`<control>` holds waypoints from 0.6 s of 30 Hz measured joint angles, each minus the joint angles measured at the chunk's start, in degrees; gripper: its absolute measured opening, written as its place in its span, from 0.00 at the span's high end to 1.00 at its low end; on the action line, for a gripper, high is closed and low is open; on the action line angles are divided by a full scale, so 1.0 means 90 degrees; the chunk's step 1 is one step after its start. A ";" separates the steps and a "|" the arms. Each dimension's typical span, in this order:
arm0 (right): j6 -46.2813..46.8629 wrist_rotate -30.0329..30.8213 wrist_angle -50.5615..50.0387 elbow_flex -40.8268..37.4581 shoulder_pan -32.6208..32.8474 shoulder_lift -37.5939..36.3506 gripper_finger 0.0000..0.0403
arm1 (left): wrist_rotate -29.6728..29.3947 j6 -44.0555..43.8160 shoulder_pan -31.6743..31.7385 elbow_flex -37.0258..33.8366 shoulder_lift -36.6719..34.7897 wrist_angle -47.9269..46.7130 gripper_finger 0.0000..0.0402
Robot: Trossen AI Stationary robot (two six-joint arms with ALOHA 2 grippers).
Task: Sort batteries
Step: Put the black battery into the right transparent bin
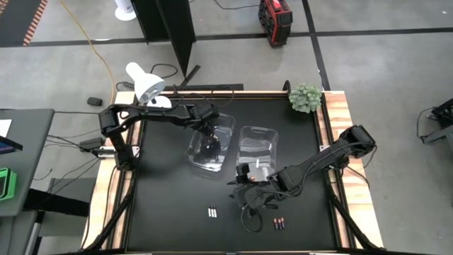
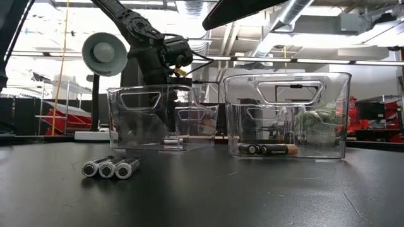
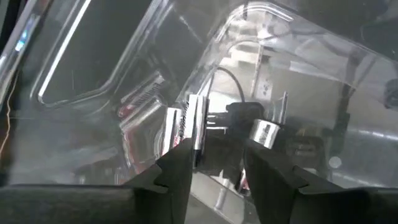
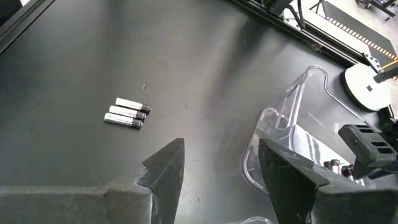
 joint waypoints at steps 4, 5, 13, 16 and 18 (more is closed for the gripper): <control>0.0000 0.0000 -0.0002 0.0000 0.0000 0.0000 0.45 | -0.0055 0.0096 -0.0066 0.0090 -0.0172 -0.0087 0.63; 0.0000 0.0000 -0.0002 0.0000 0.0000 0.0000 0.45 | -0.0059 0.0102 -0.0086 0.0136 -0.0268 -0.0111 0.63; 0.0048 0.0000 -0.0009 0.0000 0.0017 0.0000 0.45 | -0.0072 0.0311 -0.0553 0.0290 -0.1631 -0.0469 0.63; 0.0161 0.0024 -0.0024 0.0000 0.0068 0.0000 0.45 | -0.0075 0.0027 -0.0950 0.0274 -0.2186 -0.0870 0.64; 0.0264 0.0203 -0.0063 0.0000 0.0177 0.0000 0.45 | -0.0111 -0.0257 -0.1291 0.0271 -0.2510 -0.1044 0.65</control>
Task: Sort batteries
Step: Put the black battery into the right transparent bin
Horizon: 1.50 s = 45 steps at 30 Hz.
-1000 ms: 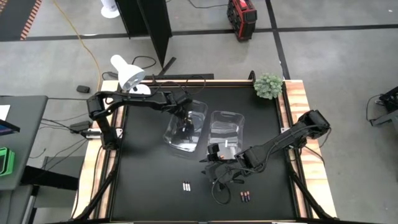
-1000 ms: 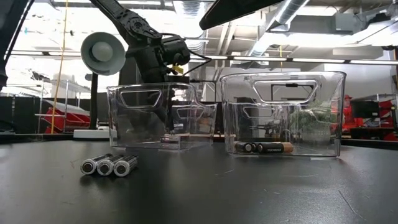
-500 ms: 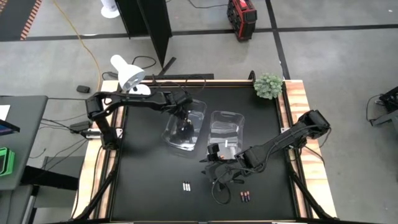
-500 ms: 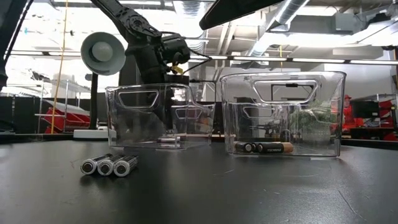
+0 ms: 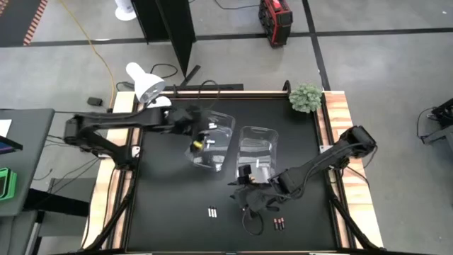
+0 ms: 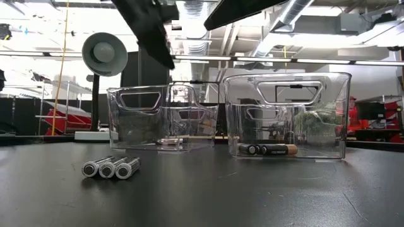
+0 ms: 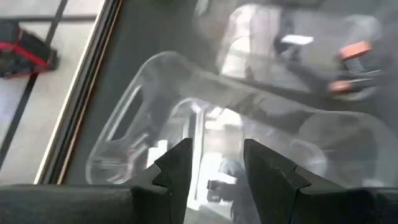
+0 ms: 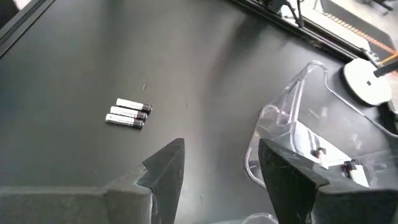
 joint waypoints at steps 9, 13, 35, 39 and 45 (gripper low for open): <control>0.0936 0.1156 -0.0442 0.0000 0.0627 0.0000 0.45 | -0.1703 -0.1115 -0.2093 -0.0816 -0.0977 0.0080 0.72; 0.1380 0.1199 -0.0493 0.0000 0.0829 0.0000 0.45 | -0.2369 -0.1920 -0.2834 -0.1436 -0.1179 0.0119 0.73; 0.1538 0.1182 -0.0357 0.0000 0.0710 0.0000 0.45 | -0.1769 -0.0089 -0.1483 -0.2372 -0.0722 0.0972 0.73; 0.1387 0.1179 -0.0355 0.0000 0.0692 0.0000 0.45 | -0.0893 -0.0063 -0.1299 -0.2370 -0.0609 0.0820 0.73; 0.1234 0.1150 -0.0369 0.0000 0.0644 0.0000 0.45 | 0.0096 -0.0102 -0.1293 -0.2360 -0.0558 0.0753 0.73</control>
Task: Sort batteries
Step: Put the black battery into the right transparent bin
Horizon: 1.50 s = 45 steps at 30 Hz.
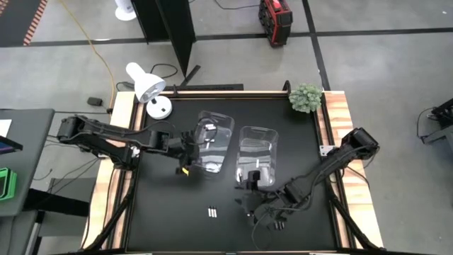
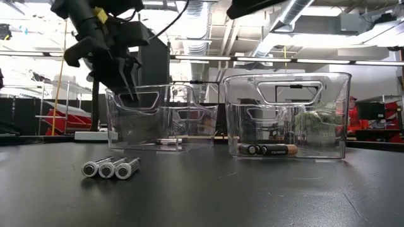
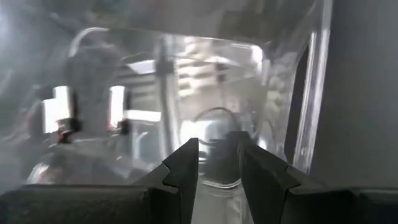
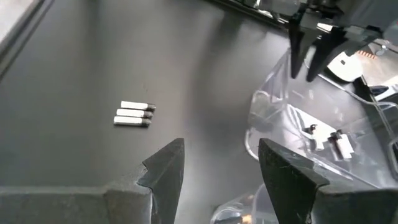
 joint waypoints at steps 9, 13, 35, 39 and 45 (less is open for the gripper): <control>-0.0048 -0.0002 0.0007 0.0000 -0.0043 0.0000 0.45 | 0.0988 -0.0265 -0.0088 0.0000 0.0089 0.0538 0.73; -0.0048 0.0000 0.0000 0.0000 -0.0083 0.0000 0.45 | 0.1025 -0.0520 -0.0214 0.0000 0.0122 0.1098 0.73; -0.0116 -0.0002 -0.0003 0.0000 -0.0113 0.0000 0.45 | 0.1564 -0.1144 -0.0296 0.0002 0.1543 0.3300 0.73; -0.0116 -0.0005 -0.0003 0.0000 -0.0116 0.0000 0.45 | 0.1293 -0.0981 -0.0296 0.0157 0.1485 0.3220 0.73; -0.0105 -0.0011 -0.0002 0.0000 -0.0112 0.0000 0.45 | 0.0827 -0.0693 -0.0296 0.0523 0.1419 0.3206 0.73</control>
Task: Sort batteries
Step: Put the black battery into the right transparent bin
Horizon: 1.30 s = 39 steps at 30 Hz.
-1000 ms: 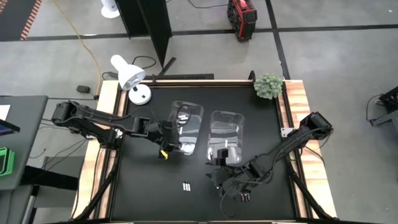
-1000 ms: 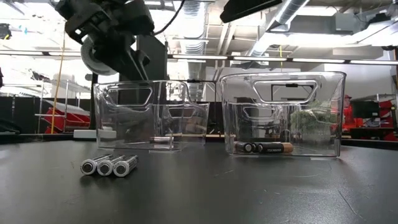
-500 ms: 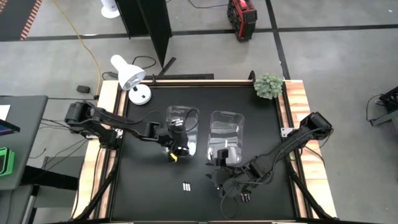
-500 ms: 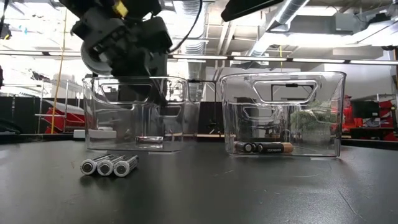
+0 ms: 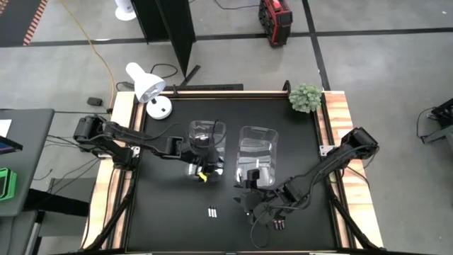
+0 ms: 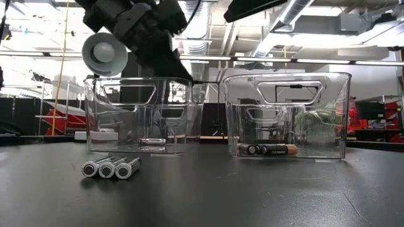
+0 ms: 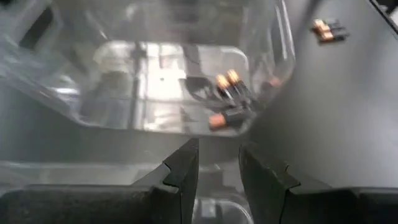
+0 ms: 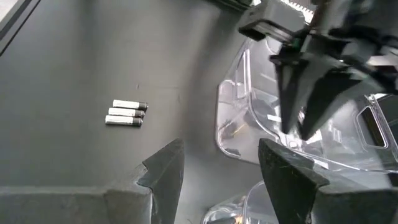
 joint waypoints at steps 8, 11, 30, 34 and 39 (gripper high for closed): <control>0.0069 -0.0026 -0.0009 0.0000 0.0082 0.0000 0.45 | -0.1254 0.0388 -0.0352 0.0191 -0.1036 -0.0767 0.73; 0.0097 -0.0327 -0.0098 0.0000 0.0166 0.0000 0.45 | -0.1659 0.0341 -0.0721 0.0191 -0.1657 -0.1189 0.73; 0.6581 -0.2923 -0.2983 0.0000 0.1333 0.0000 0.45 | -0.4407 -0.0265 -0.3250 -0.0550 -0.2891 -0.1348 0.73; 0.8178 -0.2908 -0.3183 0.0000 0.1846 0.0000 0.45 | -0.4435 -0.0301 -0.3376 -0.0550 -0.2891 -0.1349 0.73; 1.0049 -0.2728 -0.3893 -0.0025 0.2314 0.0000 0.45 | -0.4435 -0.0235 -0.3624 -0.0550 -0.2891 -0.1346 0.73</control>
